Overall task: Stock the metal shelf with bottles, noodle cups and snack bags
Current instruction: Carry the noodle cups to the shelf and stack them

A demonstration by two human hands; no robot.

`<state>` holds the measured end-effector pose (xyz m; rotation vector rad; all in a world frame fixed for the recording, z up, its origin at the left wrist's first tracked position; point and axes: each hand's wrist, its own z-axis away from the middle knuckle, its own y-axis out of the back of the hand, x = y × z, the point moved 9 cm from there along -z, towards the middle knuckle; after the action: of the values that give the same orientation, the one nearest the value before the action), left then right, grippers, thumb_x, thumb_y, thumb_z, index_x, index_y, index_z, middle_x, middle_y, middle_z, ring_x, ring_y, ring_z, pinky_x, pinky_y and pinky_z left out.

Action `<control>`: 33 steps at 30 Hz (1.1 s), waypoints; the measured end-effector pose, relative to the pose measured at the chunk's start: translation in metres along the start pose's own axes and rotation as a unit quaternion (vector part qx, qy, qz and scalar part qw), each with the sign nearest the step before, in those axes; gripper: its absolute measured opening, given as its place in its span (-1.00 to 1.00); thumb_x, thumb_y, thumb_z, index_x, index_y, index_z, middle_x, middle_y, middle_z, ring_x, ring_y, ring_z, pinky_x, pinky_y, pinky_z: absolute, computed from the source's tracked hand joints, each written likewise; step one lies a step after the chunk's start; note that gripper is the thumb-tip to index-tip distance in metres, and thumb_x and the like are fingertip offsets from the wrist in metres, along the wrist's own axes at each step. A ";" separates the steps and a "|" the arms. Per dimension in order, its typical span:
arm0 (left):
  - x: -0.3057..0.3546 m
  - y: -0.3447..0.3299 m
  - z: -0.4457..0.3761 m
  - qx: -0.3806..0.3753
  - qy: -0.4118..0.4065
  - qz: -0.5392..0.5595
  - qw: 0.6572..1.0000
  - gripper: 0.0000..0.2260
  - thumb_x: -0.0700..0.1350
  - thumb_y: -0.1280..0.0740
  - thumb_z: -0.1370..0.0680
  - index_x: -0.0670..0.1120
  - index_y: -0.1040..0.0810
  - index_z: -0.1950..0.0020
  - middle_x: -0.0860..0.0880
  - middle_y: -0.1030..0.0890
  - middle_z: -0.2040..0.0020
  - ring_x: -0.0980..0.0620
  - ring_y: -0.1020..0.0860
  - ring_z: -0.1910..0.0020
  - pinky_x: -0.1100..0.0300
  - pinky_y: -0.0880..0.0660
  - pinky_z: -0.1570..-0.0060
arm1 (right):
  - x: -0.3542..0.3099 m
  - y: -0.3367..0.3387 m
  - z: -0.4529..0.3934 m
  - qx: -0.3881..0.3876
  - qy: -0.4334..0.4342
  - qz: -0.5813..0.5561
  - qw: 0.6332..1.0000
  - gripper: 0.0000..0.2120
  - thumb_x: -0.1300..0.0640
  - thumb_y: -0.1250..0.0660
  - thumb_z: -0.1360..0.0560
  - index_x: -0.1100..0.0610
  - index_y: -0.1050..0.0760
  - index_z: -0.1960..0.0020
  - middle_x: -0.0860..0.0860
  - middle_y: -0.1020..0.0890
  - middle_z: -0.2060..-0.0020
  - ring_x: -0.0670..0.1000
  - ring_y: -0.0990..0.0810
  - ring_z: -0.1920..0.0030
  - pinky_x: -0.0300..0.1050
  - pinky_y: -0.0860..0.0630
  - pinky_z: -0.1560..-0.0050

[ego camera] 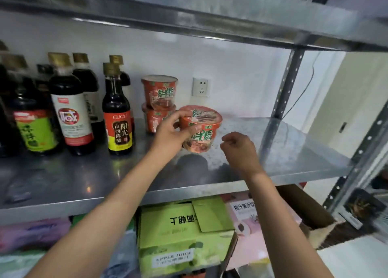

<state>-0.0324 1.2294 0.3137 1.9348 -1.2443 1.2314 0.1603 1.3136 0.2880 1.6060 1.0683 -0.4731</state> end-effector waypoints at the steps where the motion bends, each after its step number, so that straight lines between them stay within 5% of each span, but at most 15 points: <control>1: -0.007 -0.002 -0.010 0.013 0.003 -0.010 1.000 -0.72 -0.19 -0.52 -0.42 0.00 -0.57 -0.07 -0.05 -0.60 -0.20 0.04 -0.59 -0.13 0.33 -0.56 0.11 | 0.003 -0.005 -0.010 -0.020 0.003 0.006 1.000 -0.75 0.23 -0.31 -0.49 0.15 -0.60 -0.15 0.06 -0.66 0.00 -0.01 -0.57 0.05 -0.25 -0.39 0.06; 6: -0.031 -0.012 -0.050 0.082 -0.010 -0.046 0.995 -0.70 -0.21 -0.52 -0.42 0.02 -0.54 -0.06 0.07 -0.59 -0.07 0.15 -0.58 -0.03 0.37 -0.55 0.14 | 0.017 -0.025 -0.050 -0.108 0.012 0.052 0.993 -0.73 0.17 -0.31 -0.48 0.15 -0.59 -0.16 0.07 -0.64 -0.12 0.07 -0.57 -0.11 -0.19 -0.41 -0.01; 9: -0.045 -0.020 -0.074 0.088 -0.013 -0.091 0.992 -0.69 -0.21 -0.52 -0.41 0.06 -0.52 -0.03 0.08 -0.57 -0.07 0.05 -0.56 -0.11 0.23 -0.53 -0.05 | 0.026 -0.026 -0.067 -0.123 0.013 0.039 0.992 -0.70 0.15 -0.31 -0.50 0.15 -0.54 -0.22 0.08 -0.60 -0.18 0.08 -0.55 -0.17 -0.14 -0.45 -0.12; 14: -0.065 -0.030 -0.098 0.088 0.006 -0.174 0.981 -0.70 -0.18 -0.48 -0.47 -0.12 -0.53 -0.16 0.17 -0.53 0.04 0.15 -0.52 0.01 0.39 -0.46 0.06 | 0.038 -0.034 -0.075 -0.142 0.026 0.040 0.989 -0.71 0.15 -0.29 -0.52 0.17 -0.54 -0.21 0.12 -0.55 -0.22 0.11 -0.53 -0.20 -0.17 -0.42 -0.13; 17: -0.075 -0.025 -0.111 0.056 -0.009 -0.245 0.968 -0.73 -0.16 -0.45 -0.50 -0.09 -0.55 -0.19 0.00 -0.55 -0.11 0.03 -0.52 -0.14 0.14 -0.47 -0.22 | 0.037 -0.038 -0.074 -0.136 0.052 0.058 0.988 -0.73 0.17 -0.28 -0.52 0.21 -0.54 -0.19 0.15 -0.50 -0.20 0.15 -0.53 -0.16 -0.10 -0.43 -0.12; 20: -0.089 -0.016 -0.117 0.037 -0.032 -0.355 0.934 -0.64 -0.22 -0.42 -0.51 -0.04 -0.55 -0.29 -0.18 -0.45 -0.36 -0.16 -0.36 -0.41 -0.15 -0.28 -0.42 | 0.035 -0.041 -0.071 -0.138 0.077 0.079 0.984 -0.77 0.17 -0.27 -0.53 0.23 -0.53 -0.14 0.15 -0.48 -0.17 0.17 -0.50 -0.17 -0.04 -0.44 -0.14; 25: -0.078 -0.018 -0.112 0.071 -0.042 -0.448 0.890 -0.56 -0.26 -0.39 -0.54 -0.11 -0.47 -0.41 -0.15 -0.32 -0.50 -0.12 -0.21 -0.51 0.15 -0.08 -0.45 | 0.037 -0.041 -0.070 -0.144 0.081 0.073 0.984 -0.75 0.14 -0.26 -0.55 0.21 -0.52 -0.18 0.13 -0.46 -0.21 0.17 -0.47 -0.22 -0.02 -0.43 -0.18; 29: -0.065 -0.024 -0.105 0.085 -0.060 -0.509 0.855 -0.58 -0.27 -0.33 -0.56 -0.08 -0.47 -0.42 -0.12 -0.33 -0.50 -0.13 -0.28 -0.48 0.04 -0.22 -0.46 | 0.039 -0.037 -0.069 -0.140 0.068 0.045 0.987 -0.74 0.16 -0.25 -0.55 0.17 -0.51 -0.22 0.10 -0.47 -0.23 0.13 -0.50 -0.20 -0.07 -0.43 -0.18; 33: -0.028 -0.041 -0.087 0.132 -0.158 -0.539 0.817 -0.63 -0.24 -0.31 -0.54 -0.11 -0.53 -0.35 -0.15 -0.46 -0.39 -0.19 -0.46 -0.33 -0.08 -0.50 -0.21 | 0.042 -0.031 -0.066 -0.120 0.040 -0.002 0.992 -0.77 0.20 -0.27 -0.53 0.15 -0.55 -0.17 0.08 -0.54 -0.18 0.06 -0.55 -0.17 -0.21 -0.41 -0.13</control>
<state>-0.0361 1.3284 0.3293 2.5013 0.0754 0.4740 0.1418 1.3910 0.2601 1.4191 1.1432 -0.2741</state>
